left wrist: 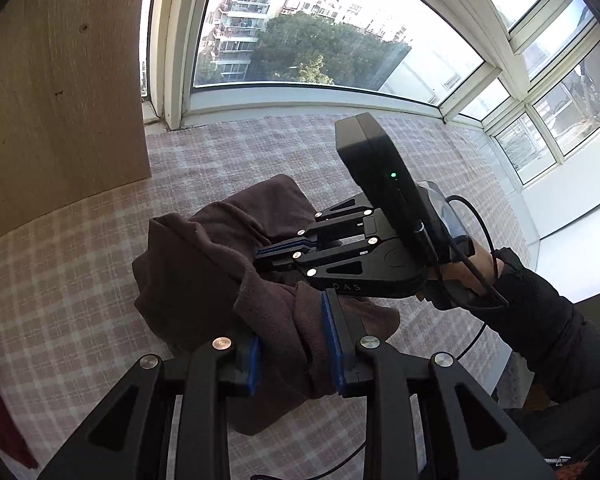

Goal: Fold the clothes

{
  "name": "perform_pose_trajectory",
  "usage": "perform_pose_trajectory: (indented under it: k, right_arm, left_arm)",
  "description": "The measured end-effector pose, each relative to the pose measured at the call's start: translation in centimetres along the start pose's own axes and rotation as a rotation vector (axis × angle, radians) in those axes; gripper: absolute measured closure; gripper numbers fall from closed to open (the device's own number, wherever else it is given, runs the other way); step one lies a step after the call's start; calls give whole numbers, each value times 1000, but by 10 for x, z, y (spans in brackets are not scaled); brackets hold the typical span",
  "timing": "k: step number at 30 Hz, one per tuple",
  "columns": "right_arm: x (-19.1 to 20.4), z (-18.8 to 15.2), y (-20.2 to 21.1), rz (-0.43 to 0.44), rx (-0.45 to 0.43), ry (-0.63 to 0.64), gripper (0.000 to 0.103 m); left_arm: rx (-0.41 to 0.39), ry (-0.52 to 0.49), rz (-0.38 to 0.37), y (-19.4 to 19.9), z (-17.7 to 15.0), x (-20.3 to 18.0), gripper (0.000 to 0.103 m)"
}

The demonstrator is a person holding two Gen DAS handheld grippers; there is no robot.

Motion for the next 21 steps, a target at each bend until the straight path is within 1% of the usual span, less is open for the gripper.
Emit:
perform_pose_trajectory:
  k: [3,4,6,7,8,10,11,12,13,14,15,16,18,19,21]
  right_arm:
    - [0,-15,-16,135,45,-20,98]
    - [-1,-21,-10,195,55,-26,98]
    - [-10,-33,12,277,4,-56,98]
    - [-17,-37,24,276,-42,-77,98]
    - [-22,-41,33,279,-69,-91,98]
    - [-28,-42,37,275,-88,-106,98]
    - [-30,-40,34,259,-81,-110,98]
    - [-35,-36,27,216,-71,-131,97]
    - [-41,-33,16,142,-48,-165,97]
    - [-41,-33,5,156,-25,-176,97]
    - [-40,-34,-6,179,-2,-184,93]
    - [-32,-40,-7,207,21,-144,90]
    - [-17,-54,9,423,41,-100,91]
    - [-22,-57,21,498,-2,-136,91]
    - [-43,-64,38,494,-66,-215,89]
  left_arm:
    - [0,6,-12,2,0,1,78]
    - [1,1,-9,1,1,0,78]
    - [2,-10,-3,0,3,-2,79]
    - [3,-15,0,-1,4,-3,79]
    - [7,-17,-1,-2,4,-4,79]
    - [14,-21,-3,-5,5,-7,79]
    - [17,-25,0,-5,4,-8,79]
    - [17,-27,3,-5,3,-9,79]
    - [18,-24,4,-5,4,-9,79]
    - [18,-23,6,-4,4,-9,79]
    - [18,-22,8,-4,5,-8,79]
    - [17,-20,10,-3,5,-8,79]
    - [15,-25,6,-1,5,-8,79]
    - [16,-26,9,-1,5,-8,79]
    - [17,-26,12,-2,5,-8,79]
Point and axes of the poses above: each gripper's, at about its wrist camera, not at the fingertips, and y roughly against the way its jaws point, x to its left, z to its top, the point moved 5 cm from there along -y, roughly the way its jaws point, and after that the axes turned 15 degrees about x, right-handed, at the moved point
